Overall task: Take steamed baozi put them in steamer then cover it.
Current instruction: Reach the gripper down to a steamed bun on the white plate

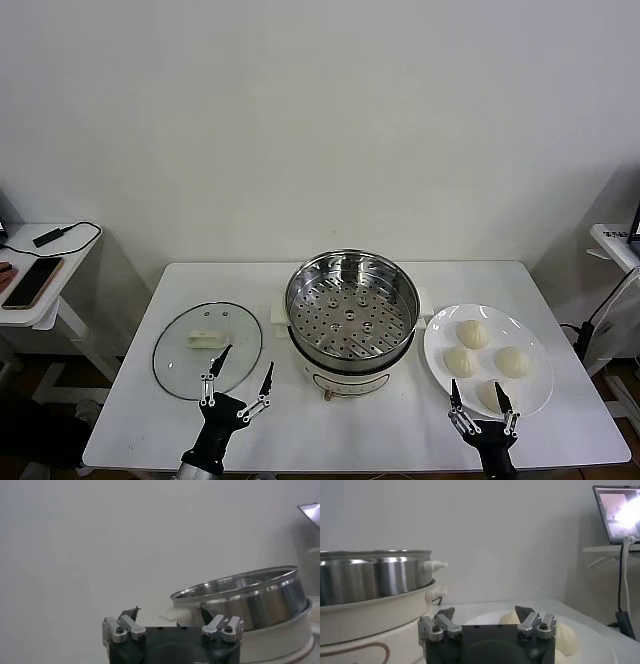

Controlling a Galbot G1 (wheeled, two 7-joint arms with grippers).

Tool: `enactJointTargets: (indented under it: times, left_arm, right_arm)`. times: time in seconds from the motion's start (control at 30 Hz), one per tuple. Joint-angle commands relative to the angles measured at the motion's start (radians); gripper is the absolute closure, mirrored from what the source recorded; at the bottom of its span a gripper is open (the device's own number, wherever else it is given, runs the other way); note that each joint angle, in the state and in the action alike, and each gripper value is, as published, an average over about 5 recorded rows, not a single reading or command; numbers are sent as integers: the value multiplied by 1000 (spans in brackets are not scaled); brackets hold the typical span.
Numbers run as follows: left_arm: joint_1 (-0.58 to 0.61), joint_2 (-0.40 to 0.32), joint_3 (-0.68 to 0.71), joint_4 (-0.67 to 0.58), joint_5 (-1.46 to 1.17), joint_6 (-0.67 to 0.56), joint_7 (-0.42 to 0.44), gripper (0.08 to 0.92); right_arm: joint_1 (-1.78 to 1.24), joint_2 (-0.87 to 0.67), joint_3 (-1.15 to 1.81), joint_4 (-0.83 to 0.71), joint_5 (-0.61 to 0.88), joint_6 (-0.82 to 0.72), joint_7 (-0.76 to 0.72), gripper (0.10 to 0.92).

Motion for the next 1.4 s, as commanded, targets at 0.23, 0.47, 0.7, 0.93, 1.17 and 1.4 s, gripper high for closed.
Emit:
enactJointTargets:
  times: [0.23,0.47,0.7,0.93,1.17,1.4]
  left_arm:
    - [25,-7,2,-34,5,-7,-3,177]
    - [35,-16,10,-53,15,-8,-2,177]
    - [35,-20,21,-63,17,-8,-3,177]
    - [36,-19,20,-73,16,-9,-3,177]
    - [39,-23,24,-82,17,-9,-4,177]
    - [40,-30,26,-84,21,-7,-5,177]
  right_arm:
    - [194,-131,55,10,96,-189,67,203]
    - [466,-284,-7,-92,255,-331,112,203]
    - [784,-399,-196,-292,348,-389,114,203]
    - [1050,-522,-404,-509,417,-414,-106,203]
    - [1260,-647,-682,-656,339,-432,-583,203]
    - [1527,-684,-933,-778,160,-424,-1095,203]
